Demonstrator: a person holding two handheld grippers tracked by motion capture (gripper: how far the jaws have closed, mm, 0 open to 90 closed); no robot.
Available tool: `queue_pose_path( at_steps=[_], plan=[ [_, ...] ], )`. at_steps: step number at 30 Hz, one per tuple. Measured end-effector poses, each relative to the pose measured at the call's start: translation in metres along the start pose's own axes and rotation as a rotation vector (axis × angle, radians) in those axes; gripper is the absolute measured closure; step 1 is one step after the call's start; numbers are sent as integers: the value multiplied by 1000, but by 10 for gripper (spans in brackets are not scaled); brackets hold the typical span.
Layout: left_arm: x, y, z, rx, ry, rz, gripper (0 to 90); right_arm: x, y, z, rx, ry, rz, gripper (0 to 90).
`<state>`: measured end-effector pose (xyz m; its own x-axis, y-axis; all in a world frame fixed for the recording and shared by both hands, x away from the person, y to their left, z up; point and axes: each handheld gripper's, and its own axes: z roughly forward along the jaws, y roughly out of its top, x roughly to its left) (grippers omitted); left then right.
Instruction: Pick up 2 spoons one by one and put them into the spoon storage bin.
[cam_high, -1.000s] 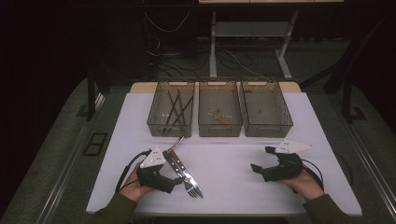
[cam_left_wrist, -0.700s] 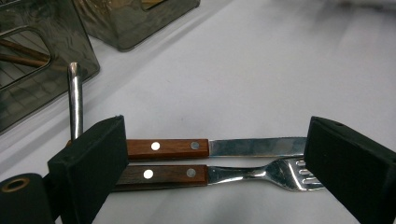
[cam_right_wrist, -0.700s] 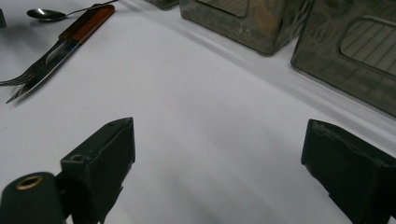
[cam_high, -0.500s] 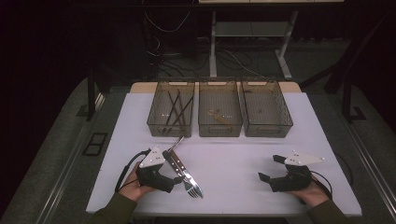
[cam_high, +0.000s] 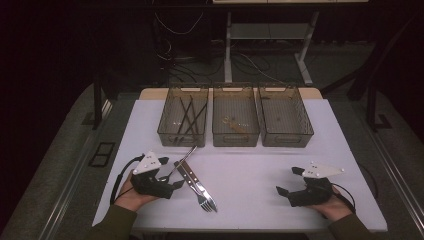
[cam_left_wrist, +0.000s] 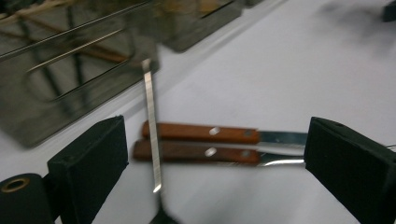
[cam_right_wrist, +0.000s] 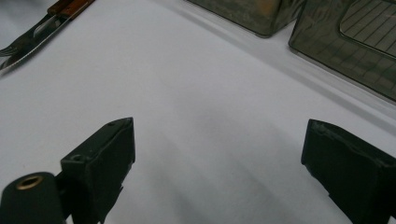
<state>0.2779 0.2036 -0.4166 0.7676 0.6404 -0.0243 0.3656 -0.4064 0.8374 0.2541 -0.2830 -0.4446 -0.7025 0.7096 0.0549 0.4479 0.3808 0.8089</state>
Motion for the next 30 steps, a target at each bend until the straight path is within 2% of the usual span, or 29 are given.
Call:
queue_pose_path(
  at_steps=[6,10,13,21,26,30],
  plan=[
    [16,-14,-15,22,49,-53,137,1,0,0,6,2,-5,100],
    [21,-20,-18,47,66,-94,199,1,1,0,5,3,-7,100],
    [23,-23,-17,69,76,-107,251,2,0,0,8,0,-16,100],
    [23,-27,-11,128,73,-116,413,2,1,1,10,2,-21,100],
    [21,-28,-8,163,72,-105,473,3,1,1,14,1,-23,100],
    [22,-28,-7,170,73,-106,491,3,1,1,14,2,-23,100]
  ],
)
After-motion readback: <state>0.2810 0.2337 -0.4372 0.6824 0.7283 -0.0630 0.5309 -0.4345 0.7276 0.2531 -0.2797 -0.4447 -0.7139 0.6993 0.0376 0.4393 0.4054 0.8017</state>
